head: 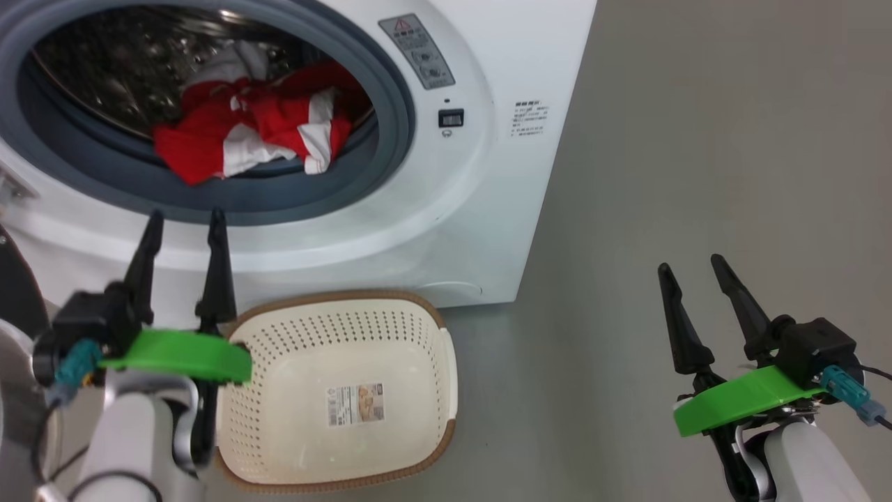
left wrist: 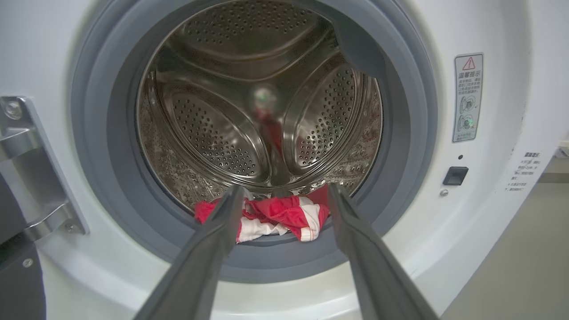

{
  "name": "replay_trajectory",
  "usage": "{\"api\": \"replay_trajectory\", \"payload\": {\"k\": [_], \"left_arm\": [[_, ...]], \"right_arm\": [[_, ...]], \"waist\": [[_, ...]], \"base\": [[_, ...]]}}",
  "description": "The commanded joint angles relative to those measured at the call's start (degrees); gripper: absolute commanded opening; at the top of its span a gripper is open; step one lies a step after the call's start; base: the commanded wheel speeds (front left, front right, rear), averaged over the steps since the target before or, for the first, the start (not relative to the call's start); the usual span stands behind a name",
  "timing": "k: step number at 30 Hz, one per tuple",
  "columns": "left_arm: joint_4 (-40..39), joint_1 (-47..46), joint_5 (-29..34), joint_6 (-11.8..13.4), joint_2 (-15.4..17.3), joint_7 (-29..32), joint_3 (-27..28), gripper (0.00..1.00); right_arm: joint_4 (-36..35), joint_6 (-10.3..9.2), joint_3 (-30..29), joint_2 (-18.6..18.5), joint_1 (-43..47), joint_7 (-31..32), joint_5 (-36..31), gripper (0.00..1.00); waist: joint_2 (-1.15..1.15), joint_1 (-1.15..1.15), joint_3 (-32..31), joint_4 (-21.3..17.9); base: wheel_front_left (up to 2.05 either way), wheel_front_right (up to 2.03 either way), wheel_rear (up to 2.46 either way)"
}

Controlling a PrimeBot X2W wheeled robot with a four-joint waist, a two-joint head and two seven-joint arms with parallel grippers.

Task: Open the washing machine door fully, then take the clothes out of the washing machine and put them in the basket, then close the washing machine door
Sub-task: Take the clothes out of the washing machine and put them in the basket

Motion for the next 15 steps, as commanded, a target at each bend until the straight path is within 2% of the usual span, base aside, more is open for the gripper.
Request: {"api": "replay_trajectory", "payload": {"k": [1,9,15], "left_arm": [[-0.1,-3.2,0.6,-0.3,2.0,-0.7,1.6,1.0],[8.0,-13.6,2.2,0.8,2.8,-0.7,1.5,1.0],[13.6,-20.3,2.9,2.8,2.6,-0.7,2.0,1.0]], "right_arm": [[-1.7,0.39,1.0,-0.5,-1.9,-0.4,-0.2,1.0],[-2.7,0.39,0.6,-1.2,-3.7,-0.4,-0.4,1.0],[-3.7,0.39,-0.1,-2.0,-4.5,-0.4,-0.5,1.0]], "waist": [[0.0,0.0,2.3,-0.2],[0.0,0.0,6.8,-0.9],[0.0,0.0,9.9,-1.0]], "base": [[0.0,0.0,0.0],[0.0,0.0,0.0],[0.0,0.0,0.0]]}}
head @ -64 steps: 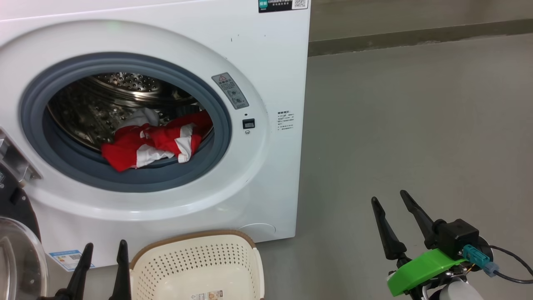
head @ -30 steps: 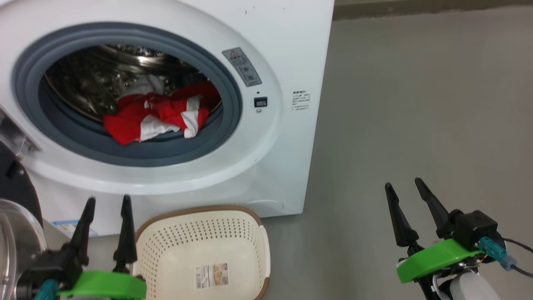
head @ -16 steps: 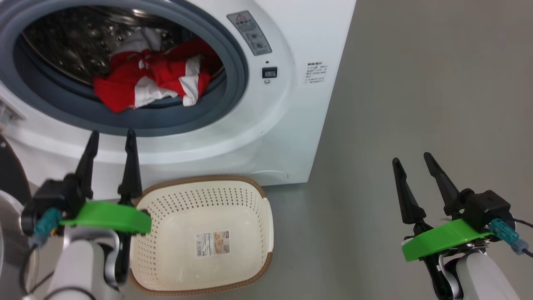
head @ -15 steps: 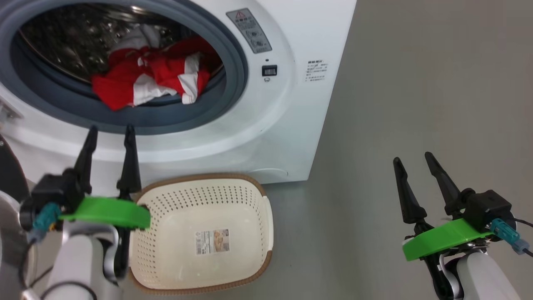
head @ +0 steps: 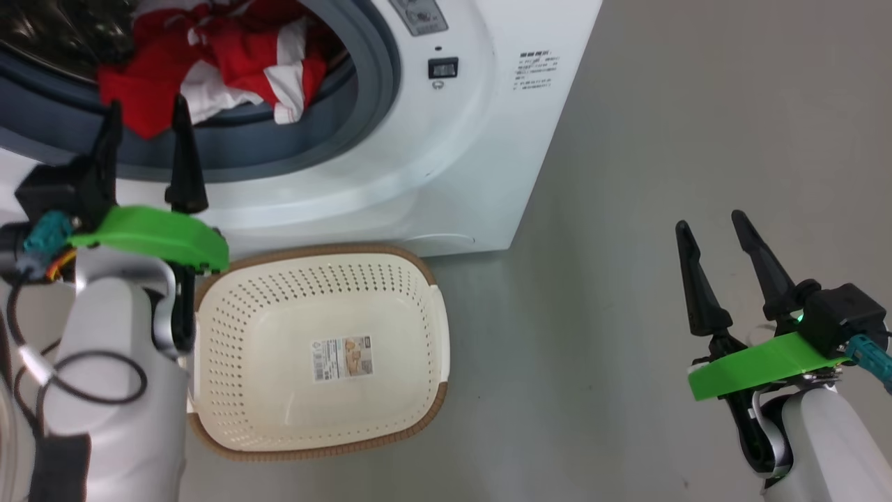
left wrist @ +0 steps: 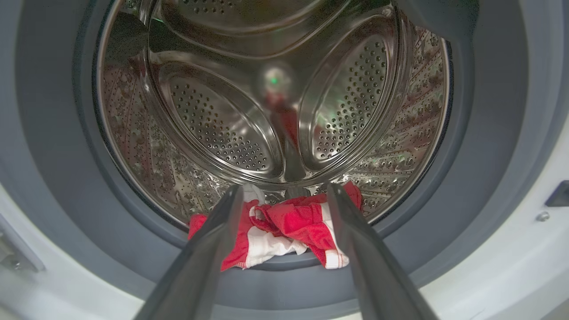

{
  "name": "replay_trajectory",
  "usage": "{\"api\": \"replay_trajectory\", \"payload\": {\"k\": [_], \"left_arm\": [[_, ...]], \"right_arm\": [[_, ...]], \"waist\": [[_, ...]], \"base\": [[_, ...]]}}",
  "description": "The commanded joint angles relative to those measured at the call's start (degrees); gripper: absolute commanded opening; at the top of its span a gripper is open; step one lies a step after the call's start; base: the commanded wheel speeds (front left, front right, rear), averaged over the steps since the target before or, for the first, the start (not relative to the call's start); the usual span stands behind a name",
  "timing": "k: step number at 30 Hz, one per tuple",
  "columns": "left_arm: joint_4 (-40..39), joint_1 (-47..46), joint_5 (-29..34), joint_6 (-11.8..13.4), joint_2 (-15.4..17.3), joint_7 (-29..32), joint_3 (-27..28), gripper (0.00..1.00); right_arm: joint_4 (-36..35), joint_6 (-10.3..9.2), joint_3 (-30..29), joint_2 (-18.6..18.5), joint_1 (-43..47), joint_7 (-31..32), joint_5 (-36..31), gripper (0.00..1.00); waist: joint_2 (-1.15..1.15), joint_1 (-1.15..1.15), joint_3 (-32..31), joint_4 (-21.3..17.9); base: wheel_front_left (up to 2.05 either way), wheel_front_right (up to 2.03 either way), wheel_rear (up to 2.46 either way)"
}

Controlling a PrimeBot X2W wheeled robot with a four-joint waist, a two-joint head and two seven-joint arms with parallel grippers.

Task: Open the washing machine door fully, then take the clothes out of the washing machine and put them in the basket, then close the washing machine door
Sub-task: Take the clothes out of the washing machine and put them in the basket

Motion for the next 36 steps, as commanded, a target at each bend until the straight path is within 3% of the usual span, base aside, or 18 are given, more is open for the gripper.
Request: {"api": "replay_trajectory", "payload": {"k": [1,10,19,36], "left_arm": [[0.7,-2.7,0.9,0.5,1.8,-0.7,1.4,1.0],[12.3,-13.2,2.7,1.8,4.1,-0.7,0.3,1.0],[26.3,-20.7,6.5,6.5,7.7,1.5,-2.6,1.0],[35.9,-26.9,7.4,8.2,11.0,6.5,-5.1,1.0]], "right_arm": [[-1.8,0.39,0.7,-0.6,-1.3,-0.4,-0.5,1.0],[-2.7,0.39,2.2,-1.6,-3.1,-0.4,-0.7,1.0],[-2.7,0.39,3.3,-1.6,-3.2,-0.4,0.0,1.0],[-2.1,0.39,5.2,-0.9,-3.1,-0.4,1.9,1.0]], "waist": [[0.0,0.0,2.1,-0.2],[0.0,0.0,6.0,-1.5],[0.0,0.0,7.5,-4.0],[0.0,0.0,10.0,-7.0]], "base": [[0.0,0.0,0.0],[0.0,0.0,0.0],[0.0,0.0,0.0],[0.0,0.0,0.0]]}}
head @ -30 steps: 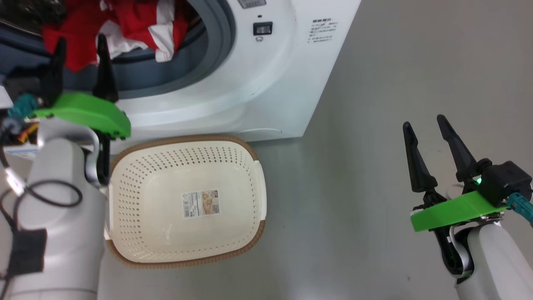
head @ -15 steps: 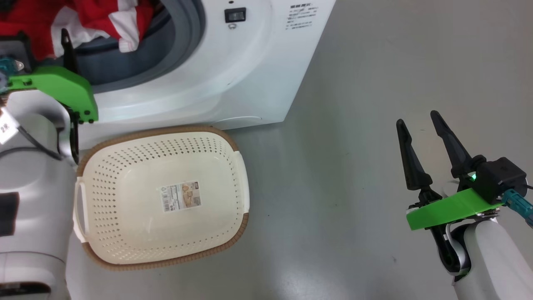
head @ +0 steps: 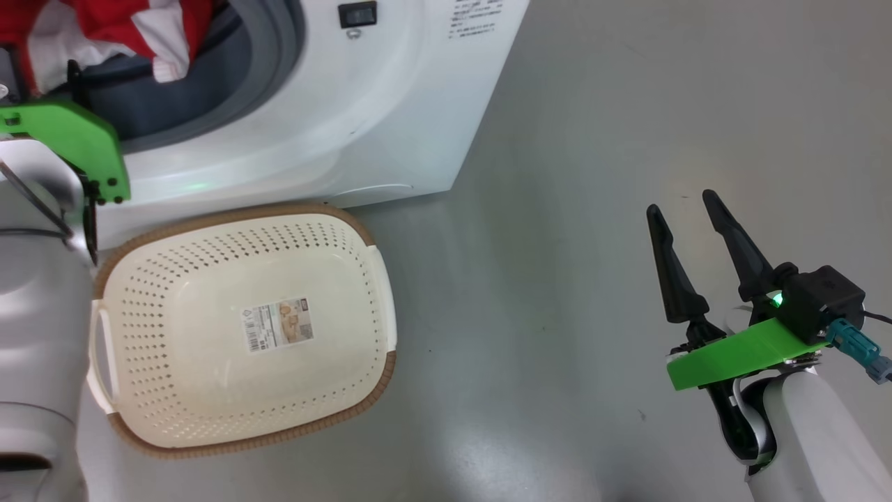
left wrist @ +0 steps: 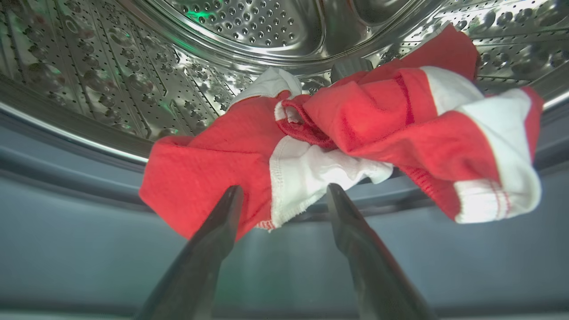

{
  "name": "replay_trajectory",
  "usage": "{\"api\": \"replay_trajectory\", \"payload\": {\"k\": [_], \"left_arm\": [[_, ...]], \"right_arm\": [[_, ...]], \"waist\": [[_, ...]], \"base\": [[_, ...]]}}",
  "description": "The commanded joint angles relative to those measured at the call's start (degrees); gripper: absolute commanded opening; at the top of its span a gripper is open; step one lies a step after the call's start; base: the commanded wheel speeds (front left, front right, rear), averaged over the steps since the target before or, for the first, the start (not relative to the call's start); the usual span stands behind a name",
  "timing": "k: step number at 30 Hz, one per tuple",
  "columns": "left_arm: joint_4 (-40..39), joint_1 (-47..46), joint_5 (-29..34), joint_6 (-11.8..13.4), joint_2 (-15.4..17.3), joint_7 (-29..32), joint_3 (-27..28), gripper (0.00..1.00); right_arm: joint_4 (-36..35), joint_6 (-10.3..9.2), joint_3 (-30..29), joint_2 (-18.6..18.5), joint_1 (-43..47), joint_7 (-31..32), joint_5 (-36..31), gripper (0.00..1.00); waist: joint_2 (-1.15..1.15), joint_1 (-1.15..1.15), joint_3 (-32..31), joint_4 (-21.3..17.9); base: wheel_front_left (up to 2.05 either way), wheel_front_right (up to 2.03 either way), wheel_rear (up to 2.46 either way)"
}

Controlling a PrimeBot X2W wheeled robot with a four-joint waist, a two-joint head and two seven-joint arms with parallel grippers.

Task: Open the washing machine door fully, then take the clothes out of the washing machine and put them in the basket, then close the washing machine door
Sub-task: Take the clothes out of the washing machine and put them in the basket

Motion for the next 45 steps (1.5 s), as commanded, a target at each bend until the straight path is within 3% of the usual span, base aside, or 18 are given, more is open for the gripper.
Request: {"api": "replay_trajectory", "payload": {"k": [1,9,10,11,13,22,31,36,39,45], "left_arm": [[-0.8,-1.0,0.8,0.7,3.3,0.2,0.4,1.0],[0.1,-1.9,2.0,1.9,5.8,1.8,-1.5,1.0],[0.1,-2.0,1.9,2.0,6.1,1.8,-1.5,0.56],[0.2,-2.2,2.0,2.1,6.5,1.8,-1.7,0.34],[0.3,-2.5,2.1,2.2,7.1,1.9,-2.0,0.0],[0.4,-4.2,1.3,2.5,8.4,1.5,-2.2,0.0],[-0.3,-3.1,-2.7,2.4,7.8,-4.9,0.3,0.0],[-2.1,0.0,-5.3,0.7,7.5,-6.9,2.1,0.0],[-5.0,2.0,-6.5,0.2,7.2,-7.3,3.1,0.0],[-17.9,8.7,-7.5,-0.1,6.8,-7.3,5.0,0.0]], "right_arm": [[-1.0,0.39,1.3,-0.2,-0.1,-0.4,0.8,1.0],[-1.0,0.39,2.2,0.1,-0.1,-0.4,1.7,1.0],[-1.0,0.39,2.3,0.1,-0.2,-0.4,1.8,1.0],[-1.0,0.39,2.4,0.1,-0.2,-0.4,1.9,1.0],[-1.0,0.39,2.5,0.2,-0.3,-0.4,2.1,1.0],[-0.7,0.39,2.7,0.2,-0.9,-0.4,2.5,1.0],[-0.4,0.39,2.0,0.2,-1.4,-0.4,2.4,1.0],[0.0,0.39,2.6,0.0,-1.4,-0.4,2.4,1.0],[0.1,0.39,2.6,-0.1,-1.4,-0.4,2.5,1.0],[0.4,0.39,2.6,0.0,-1.1,-0.4,2.5,1.0]], "waist": [[0.0,0.0,0.5,-0.5],[0.0,0.0,1.7,-2.1],[0.0,0.0,1.9,-2.3],[0.0,0.0,2.0,-2.5],[0.0,0.0,2.3,-2.9],[0.0,0.0,3.8,-3.5],[0.0,0.0,2.8,-2.0],[0.0,0.0,1.4,-1.1],[0.0,0.0,0.5,-0.7],[0.0,0.0,-1.1,0.3]], "base": [[0.0,0.0,0.0],[0.0,0.0,0.0],[0.0,0.0,0.0],[0.0,0.0,0.0],[0.0,0.0,0.0],[0.0,0.0,0.0],[0.0,0.0,0.0],[0.0,0.0,0.0],[0.0,0.0,0.0],[0.0,0.0,0.0]]}}
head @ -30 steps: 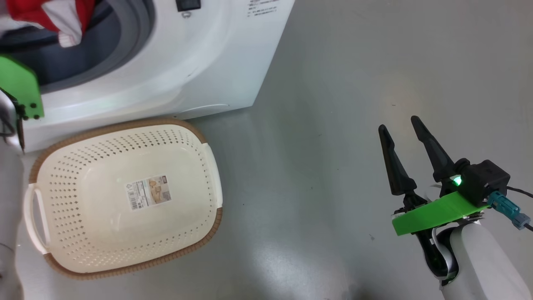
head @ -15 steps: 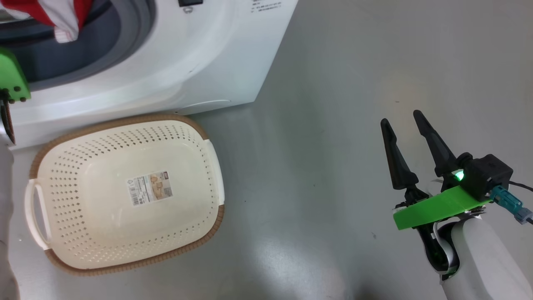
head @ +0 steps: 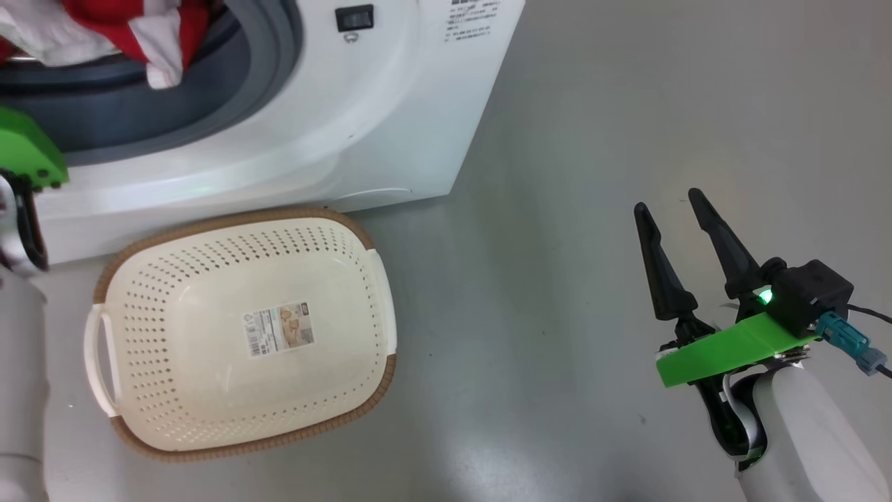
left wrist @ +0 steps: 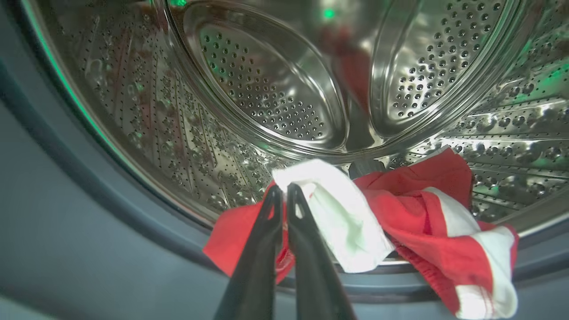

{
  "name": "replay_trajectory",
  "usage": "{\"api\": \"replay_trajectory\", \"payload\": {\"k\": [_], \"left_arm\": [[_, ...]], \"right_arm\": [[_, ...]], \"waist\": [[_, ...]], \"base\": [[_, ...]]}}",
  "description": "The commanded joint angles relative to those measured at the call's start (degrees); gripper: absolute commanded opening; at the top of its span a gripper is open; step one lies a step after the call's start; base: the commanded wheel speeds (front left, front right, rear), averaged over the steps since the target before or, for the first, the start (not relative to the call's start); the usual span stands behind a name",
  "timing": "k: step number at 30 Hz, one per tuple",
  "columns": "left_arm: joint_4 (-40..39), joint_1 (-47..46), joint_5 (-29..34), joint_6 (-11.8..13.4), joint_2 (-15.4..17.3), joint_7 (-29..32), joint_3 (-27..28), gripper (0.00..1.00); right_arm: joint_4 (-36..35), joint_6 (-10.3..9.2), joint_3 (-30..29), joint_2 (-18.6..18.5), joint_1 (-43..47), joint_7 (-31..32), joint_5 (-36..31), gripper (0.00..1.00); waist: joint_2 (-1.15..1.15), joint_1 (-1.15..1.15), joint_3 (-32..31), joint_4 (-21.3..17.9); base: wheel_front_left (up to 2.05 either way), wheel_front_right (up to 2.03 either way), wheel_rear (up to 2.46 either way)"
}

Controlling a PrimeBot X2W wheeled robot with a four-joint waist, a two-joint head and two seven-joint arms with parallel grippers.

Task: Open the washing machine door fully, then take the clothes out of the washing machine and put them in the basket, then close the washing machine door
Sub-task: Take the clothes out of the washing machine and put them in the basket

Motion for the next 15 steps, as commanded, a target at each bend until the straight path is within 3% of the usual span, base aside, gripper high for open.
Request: {"api": "replay_trajectory", "payload": {"k": [1,5,15], "left_arm": [[-3.9,3.0,-0.2,0.0,2.2,-0.7,1.6,0.0],[-11.1,8.5,0.1,0.6,1.3,-0.7,2.7,0.0],[-25.8,20.0,-0.7,-1.0,-1.4,-0.7,6.7,0.0]], "right_arm": [[-1.1,0.37,0.9,-0.3,0.3,-0.4,0.2,1.0],[-0.7,0.37,1.0,-0.1,0.7,-0.4,0.4,1.0],[0.3,0.37,0.7,0.2,2.2,-0.4,0.6,1.0]], "waist": [[0.0,0.0,-1.0,0.6],[0.0,0.0,-2.8,1.0],[0.0,0.0,-7.7,2.1]], "base": [[0.0,0.0,0.0],[0.0,0.0,0.0],[0.0,0.0,0.0]]}}
